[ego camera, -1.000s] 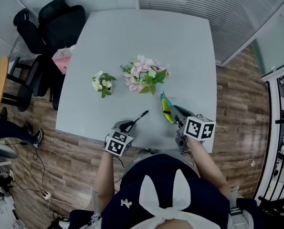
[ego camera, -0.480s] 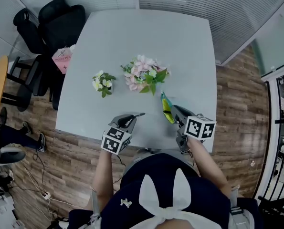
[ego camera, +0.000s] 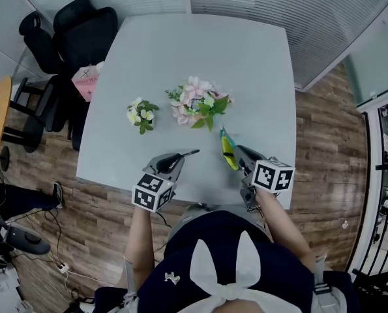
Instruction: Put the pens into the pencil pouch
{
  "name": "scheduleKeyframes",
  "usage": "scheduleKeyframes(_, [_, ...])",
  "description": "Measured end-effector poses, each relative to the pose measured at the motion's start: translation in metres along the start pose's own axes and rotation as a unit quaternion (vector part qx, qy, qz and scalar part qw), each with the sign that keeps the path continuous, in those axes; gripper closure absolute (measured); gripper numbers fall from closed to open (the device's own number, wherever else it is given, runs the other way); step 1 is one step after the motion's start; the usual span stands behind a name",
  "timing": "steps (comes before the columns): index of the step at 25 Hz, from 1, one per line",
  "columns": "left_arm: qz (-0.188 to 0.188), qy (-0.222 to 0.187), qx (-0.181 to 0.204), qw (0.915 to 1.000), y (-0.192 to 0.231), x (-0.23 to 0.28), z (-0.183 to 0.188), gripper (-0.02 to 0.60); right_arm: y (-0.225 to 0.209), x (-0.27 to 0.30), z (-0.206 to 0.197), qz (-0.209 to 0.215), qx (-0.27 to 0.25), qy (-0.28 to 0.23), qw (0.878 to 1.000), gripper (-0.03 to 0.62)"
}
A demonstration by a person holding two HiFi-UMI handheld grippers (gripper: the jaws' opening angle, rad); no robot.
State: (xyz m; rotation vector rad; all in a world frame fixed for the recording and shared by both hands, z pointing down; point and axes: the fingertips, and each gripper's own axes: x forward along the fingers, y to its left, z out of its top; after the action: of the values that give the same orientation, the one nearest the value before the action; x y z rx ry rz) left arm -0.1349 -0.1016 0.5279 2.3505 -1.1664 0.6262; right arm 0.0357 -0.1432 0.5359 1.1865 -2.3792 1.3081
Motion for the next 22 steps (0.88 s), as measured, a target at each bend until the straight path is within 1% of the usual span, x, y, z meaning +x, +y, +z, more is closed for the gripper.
scheduleKeyframes(4, [-0.002, -0.027, 0.006, 0.9996, -0.002, -0.008, 0.021, 0.529, 0.0, -0.001, 0.0, 0.001, 0.001, 0.0, 1.0, 0.551])
scheduleKeyframes(11, [-0.001, -0.049, 0.048, 0.9976, -0.011, -0.021, 0.049, 0.529, -0.001, 0.0, 0.001, 0.002, 0.002, -0.003, 1.0, 0.551])
scheduleKeyframes(17, [-0.012, -0.067, 0.051, 0.9964, -0.017, -0.028, 0.063, 0.529, -0.001, -0.001, 0.002, 0.002, 0.002, -0.003, 1.0, 0.551])
scheduleKeyframes(22, [-0.018, -0.075, 0.062, 0.9951, -0.025, -0.029, 0.072, 0.529, 0.0, -0.001, 0.002, 0.002, 0.002, -0.003, 1.0, 0.551])
